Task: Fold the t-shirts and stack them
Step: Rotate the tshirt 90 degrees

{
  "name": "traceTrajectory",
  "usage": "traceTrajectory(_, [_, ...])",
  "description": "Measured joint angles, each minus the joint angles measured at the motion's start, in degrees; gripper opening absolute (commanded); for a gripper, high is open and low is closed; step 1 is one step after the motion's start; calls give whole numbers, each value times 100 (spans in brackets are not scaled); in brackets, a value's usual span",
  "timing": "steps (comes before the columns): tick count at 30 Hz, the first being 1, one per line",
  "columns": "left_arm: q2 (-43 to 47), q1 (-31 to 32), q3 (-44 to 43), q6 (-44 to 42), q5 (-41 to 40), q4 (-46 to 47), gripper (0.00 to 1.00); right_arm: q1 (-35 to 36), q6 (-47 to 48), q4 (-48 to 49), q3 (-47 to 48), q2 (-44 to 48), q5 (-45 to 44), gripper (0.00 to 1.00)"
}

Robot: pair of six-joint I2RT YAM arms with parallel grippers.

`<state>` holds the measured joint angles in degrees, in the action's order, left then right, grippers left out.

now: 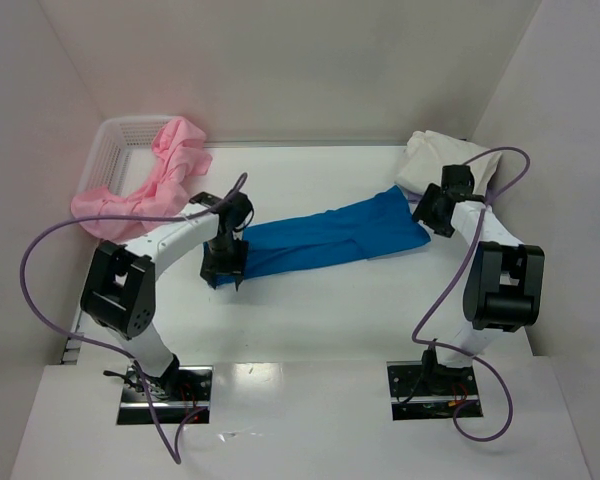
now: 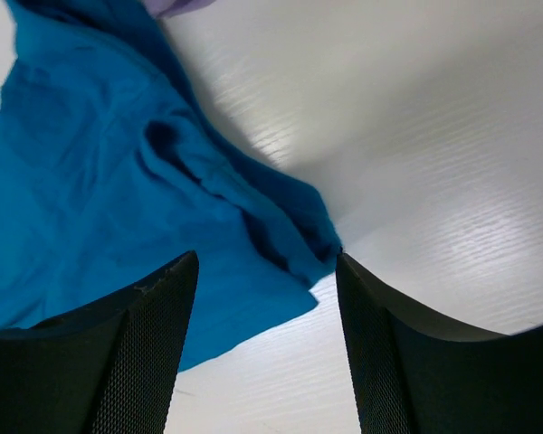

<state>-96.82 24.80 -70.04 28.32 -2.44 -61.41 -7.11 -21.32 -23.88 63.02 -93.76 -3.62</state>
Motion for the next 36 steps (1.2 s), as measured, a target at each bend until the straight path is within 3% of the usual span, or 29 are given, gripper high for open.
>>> traceTrajectory(4, [140,-17,-870,24,-262,-9,78,83,-17,4,149,7,334,68])
traceTrajectory(7, [173,-24,-1429,-212,-280,407,81,190,-26,35,245,59,555,71])
traceTrajectory(12, [-203,-24,-1823,-1322,-181,1281,82,363,-50,42,260,262,782,74])
traceTrajectory(17, [-848,-24,-1644,-2597,-232,1919,81,378,-72,68,258,442,907,77])
traceTrajectory(25, [-1064,-24,-911,-4183,-127,2671,81,378,-76,74,229,494,1014,80])
traceTrajectory(36, [-1585,-22,-872,-4409,-354,2852,79,378,-92,74,216,494,1040,84])
